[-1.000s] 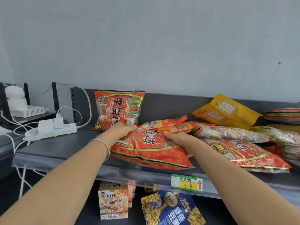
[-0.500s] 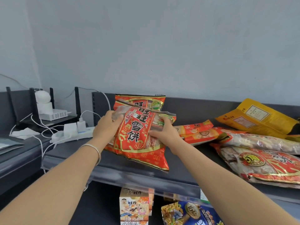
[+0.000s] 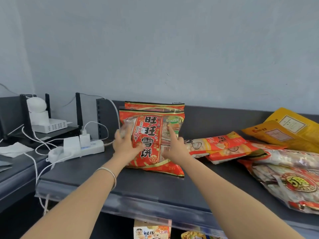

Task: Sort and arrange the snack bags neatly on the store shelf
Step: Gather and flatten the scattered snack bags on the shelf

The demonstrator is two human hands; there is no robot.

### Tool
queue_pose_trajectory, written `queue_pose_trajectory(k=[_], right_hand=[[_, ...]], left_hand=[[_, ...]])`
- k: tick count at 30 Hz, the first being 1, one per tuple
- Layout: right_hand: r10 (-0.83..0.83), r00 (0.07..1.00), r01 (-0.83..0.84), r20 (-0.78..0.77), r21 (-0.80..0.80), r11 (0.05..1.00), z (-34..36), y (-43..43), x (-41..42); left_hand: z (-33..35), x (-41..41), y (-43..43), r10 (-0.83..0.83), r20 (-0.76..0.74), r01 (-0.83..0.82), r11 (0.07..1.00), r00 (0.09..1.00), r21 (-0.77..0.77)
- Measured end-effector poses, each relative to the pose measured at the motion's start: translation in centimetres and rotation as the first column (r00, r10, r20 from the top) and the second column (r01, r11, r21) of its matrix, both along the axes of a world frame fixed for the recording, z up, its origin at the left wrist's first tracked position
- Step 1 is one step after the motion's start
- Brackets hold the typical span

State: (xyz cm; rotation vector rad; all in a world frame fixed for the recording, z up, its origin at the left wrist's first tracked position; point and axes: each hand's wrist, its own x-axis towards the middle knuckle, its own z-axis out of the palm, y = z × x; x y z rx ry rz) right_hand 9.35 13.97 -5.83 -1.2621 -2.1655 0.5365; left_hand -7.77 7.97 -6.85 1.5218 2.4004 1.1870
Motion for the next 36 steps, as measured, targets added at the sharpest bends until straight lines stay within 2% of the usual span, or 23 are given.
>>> queue_pose_trajectory(k=[2, 4, 8, 13, 15, 18, 20, 22, 27, 30, 36], right_hand=[[-0.020, 1.000, 0.020, 0.010, 0.030, 0.999, -0.7, 0.1, -0.4], [-0.033, 0.999, 0.032, 0.008, 0.120, 0.992, -0.8, 0.4, -0.8], [-0.088, 0.995, 0.073, 0.048, 0.260, 0.963, -1.3, 0.9, -1.8], [-0.210, 0.969, 0.174, 0.132, 0.238, 0.955, -2.3, 1.8, -2.5], [-0.195, 0.967, 0.161, 0.166, 0.196, 0.967, -2.4, 1.9, -2.4], [-0.169, 0.964, 0.132, 0.204, 0.182, 0.974, -2.0, 1.6, -1.5], [-0.179, 0.954, 0.123, 0.240, 0.232, 0.965, -1.5, 1.1, -0.4], [-0.208, 0.934, 0.107, 0.289, 0.330, 0.938, -0.9, 0.4, 1.1], [-0.300, 0.867, 0.052, 0.399, 0.526, 0.849, 0.4, -0.4, 6.7], [-0.360, 0.842, 0.071, 0.402, 0.578, 0.813, 0.8, -0.7, 11.0], [-0.433, 0.800, 0.088, 0.416, 0.631, 0.771, 1.4, -1.0, 21.0]], left_hand=[[-0.9, 0.5, 0.4, -0.106, -0.106, 0.089, 0.984, 0.989, -0.154], [-1.2, 0.3, 0.7, -0.136, -0.133, 0.105, 0.971, 0.982, -0.212], [-0.9, -0.6, 1.6, -0.119, -0.203, 0.076, 0.975, 0.972, -0.210], [-1.6, -0.7, 2.4, -0.036, -0.485, -0.021, 0.993, 0.874, -0.112], [-2.0, -0.8, 2.4, -0.038, -0.494, 0.000, 0.997, 0.869, -0.076], [-1.5, -0.4, 2.1, -0.029, -0.422, 0.022, 0.999, 0.906, -0.023], [-0.7, 0.8, 2.2, -0.017, -0.443, 0.046, 0.998, 0.896, 0.054], [-0.1, 2.8, 2.5, -0.047, -0.524, 0.109, 0.990, 0.850, 0.089], [0.9, 9.0, 3.4, -0.221, -0.616, 0.364, 0.924, 0.756, 0.115], [1.4, 13.1, 3.8, -0.315, -0.616, 0.467, 0.879, 0.723, 0.099], [1.8, 22.7, 4.1, -0.408, -0.573, 0.540, 0.838, 0.710, 0.072]])
